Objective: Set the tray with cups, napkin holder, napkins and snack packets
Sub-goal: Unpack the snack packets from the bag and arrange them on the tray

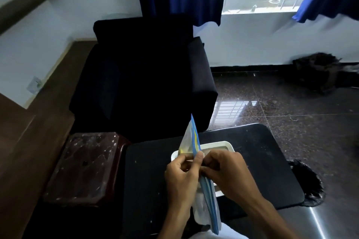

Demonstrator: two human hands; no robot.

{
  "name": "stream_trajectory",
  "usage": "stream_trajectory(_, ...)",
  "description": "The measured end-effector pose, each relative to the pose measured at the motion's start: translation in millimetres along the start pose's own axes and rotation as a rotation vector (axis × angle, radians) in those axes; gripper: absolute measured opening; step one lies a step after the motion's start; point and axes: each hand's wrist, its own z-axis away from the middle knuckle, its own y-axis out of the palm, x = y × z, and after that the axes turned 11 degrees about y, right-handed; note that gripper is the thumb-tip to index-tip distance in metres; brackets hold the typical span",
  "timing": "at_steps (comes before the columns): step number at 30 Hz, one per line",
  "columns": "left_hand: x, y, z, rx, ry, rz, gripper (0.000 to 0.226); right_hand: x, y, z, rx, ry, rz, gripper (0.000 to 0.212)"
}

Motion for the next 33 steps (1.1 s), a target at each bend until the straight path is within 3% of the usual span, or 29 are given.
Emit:
stream_trajectory(7,5,-6,7,0.002,-0.014,-0.029,0.026,-13,2,21,0.060,0.186,-0.320,0.019)
stream_trajectory(12,0,-5,9,0.002,-0.102,0.086,0.028,-27,-10,22,0.086,0.226,-0.494,0.018)
stream_trajectory(21,-7,22,-5,-0.091,-0.124,0.177,0.030,-79,-52,-9,0.005,0.231,-0.568,0.017)
stream_trajectory(33,-13,74,-21,-0.391,-0.050,0.149,0.028,-147,-125,-82,-0.147,0.189,-0.473,0.015)
